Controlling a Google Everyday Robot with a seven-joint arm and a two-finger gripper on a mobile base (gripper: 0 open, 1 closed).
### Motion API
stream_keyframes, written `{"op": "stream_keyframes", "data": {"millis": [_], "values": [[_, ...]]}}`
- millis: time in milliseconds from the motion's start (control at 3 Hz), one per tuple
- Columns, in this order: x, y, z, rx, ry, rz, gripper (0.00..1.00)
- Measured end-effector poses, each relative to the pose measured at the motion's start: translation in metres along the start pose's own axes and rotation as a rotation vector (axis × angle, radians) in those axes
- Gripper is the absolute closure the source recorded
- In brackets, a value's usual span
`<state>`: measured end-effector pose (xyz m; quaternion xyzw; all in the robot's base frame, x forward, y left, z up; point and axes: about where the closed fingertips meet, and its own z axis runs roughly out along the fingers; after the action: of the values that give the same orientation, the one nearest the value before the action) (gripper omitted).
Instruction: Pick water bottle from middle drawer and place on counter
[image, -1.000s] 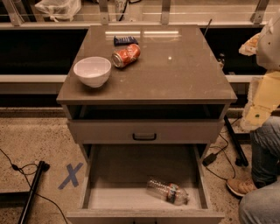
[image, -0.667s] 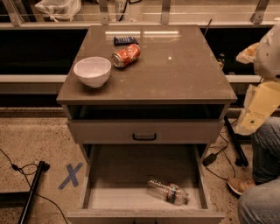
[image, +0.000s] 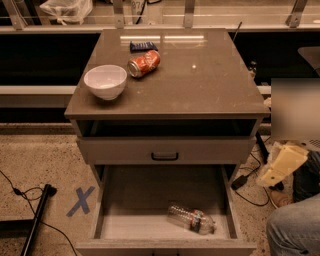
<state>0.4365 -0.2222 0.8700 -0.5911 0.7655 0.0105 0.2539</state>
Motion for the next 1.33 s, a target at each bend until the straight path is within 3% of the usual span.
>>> {"op": "stream_keyframes", "data": {"millis": [333,667,1000,1333], "values": [[-0.003,-0.016,-0.001,0.074,-0.022,-0.009,0.0],[0.006,-0.001,0.042,-0.042,0.016,0.003,0.0],[0.027,0.05,0.118,-0.226,-0.003,0.052,0.0],[0.055,0.111,0.171,-0.34,-0.068,0.115,0.0]]}}
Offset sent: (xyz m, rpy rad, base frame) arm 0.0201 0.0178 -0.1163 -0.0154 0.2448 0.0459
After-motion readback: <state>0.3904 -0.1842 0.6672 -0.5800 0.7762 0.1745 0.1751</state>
